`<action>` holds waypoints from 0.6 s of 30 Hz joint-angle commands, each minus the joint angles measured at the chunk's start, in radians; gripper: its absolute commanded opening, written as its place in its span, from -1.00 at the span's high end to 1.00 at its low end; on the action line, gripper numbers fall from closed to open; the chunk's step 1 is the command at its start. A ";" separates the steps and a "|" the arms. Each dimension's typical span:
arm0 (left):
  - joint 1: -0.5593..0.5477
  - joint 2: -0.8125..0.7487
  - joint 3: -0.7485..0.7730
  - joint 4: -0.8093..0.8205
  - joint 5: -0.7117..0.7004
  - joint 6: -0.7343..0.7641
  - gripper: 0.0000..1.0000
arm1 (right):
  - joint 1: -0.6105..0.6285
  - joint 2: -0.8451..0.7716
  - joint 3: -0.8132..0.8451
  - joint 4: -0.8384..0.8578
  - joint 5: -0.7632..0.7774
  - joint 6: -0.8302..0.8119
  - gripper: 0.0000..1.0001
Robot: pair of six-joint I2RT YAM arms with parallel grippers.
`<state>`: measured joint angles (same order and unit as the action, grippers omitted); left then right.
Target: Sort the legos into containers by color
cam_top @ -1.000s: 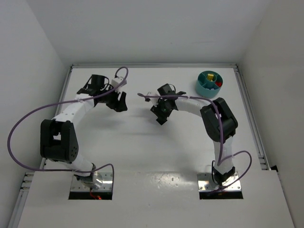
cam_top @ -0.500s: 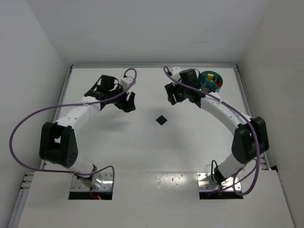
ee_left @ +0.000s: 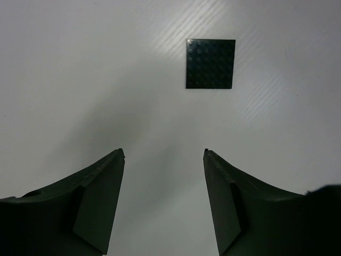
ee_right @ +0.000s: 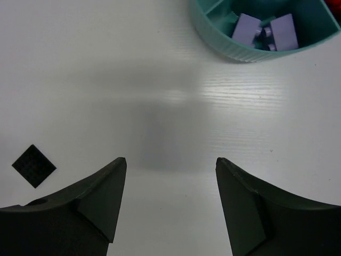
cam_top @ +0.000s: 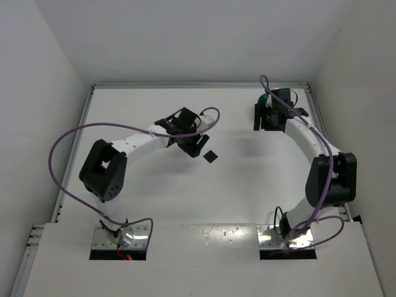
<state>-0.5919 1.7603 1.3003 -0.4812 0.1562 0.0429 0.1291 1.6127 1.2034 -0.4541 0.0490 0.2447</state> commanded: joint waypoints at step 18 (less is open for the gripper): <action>-0.151 0.410 0.488 -0.290 -0.152 -0.097 -0.44 | -0.187 0.023 0.097 -0.044 -0.230 0.093 -0.38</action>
<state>-0.7437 2.1593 1.7279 -0.6971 -0.0010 -0.0628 -0.0456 1.6360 1.2724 -0.5110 -0.1242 0.3187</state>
